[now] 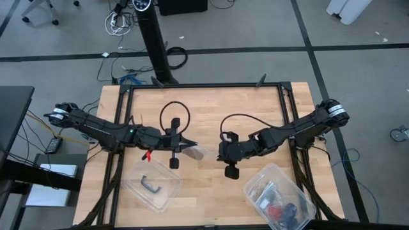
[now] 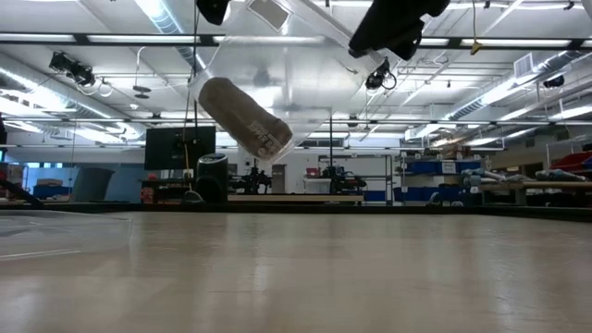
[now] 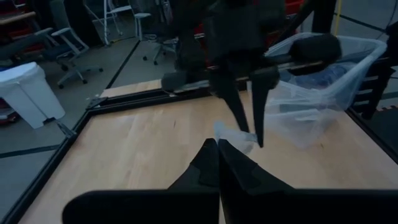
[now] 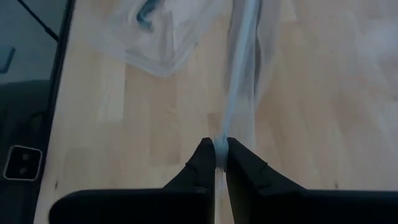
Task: Roll bandage
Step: Close the transparent zip bag, then put the packed rolled bandage into the transparent bin
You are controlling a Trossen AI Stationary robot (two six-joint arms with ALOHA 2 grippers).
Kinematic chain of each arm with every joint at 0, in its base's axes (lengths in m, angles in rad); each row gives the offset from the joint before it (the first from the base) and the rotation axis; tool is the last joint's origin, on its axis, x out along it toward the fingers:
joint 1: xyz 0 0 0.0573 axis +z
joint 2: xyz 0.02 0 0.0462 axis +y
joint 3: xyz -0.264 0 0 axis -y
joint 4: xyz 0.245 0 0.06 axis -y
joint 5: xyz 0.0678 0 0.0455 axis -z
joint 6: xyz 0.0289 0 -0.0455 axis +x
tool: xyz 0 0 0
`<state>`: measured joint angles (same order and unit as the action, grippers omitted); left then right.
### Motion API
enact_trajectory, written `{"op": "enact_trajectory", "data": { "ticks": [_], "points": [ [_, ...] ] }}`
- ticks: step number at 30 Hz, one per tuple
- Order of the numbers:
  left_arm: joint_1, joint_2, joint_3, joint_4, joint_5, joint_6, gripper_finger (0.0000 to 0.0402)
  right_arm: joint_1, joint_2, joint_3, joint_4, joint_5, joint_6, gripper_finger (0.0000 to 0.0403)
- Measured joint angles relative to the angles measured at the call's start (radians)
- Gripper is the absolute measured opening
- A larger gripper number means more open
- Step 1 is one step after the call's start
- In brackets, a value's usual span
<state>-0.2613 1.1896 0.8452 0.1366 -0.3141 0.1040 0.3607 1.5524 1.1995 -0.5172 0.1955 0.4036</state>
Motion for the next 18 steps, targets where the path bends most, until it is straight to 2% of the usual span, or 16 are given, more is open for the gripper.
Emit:
{"op": "enact_trajectory", "data": {
  "ticks": [8, 10, 13, 18],
  "points": [
    [-0.003, -0.001, 0.0, -0.005, -0.006, -0.002, 0.0, 0.01, 0.001, -0.002, -0.036, -0.007, 0.014, 0.0024],
    [-0.003, -0.006, 0.002, 0.012, -0.029, -0.002, 0.0, 0.02, 0.002, -0.006, -0.088, -0.024, 0.015, 0.0053],
    [-0.004, -0.022, 0.015, 0.042, -0.045, -0.002, 0.0, 0.038, 0.018, -0.02, -0.122, -0.021, 0.026, 0.0121],
    [-0.008, -0.033, 0.006, 0.011, -0.03, -0.003, 0.0, 0.039, 0.005, -0.01, -0.133, 0.056, 0.063, 0.0228]
  ]
}}
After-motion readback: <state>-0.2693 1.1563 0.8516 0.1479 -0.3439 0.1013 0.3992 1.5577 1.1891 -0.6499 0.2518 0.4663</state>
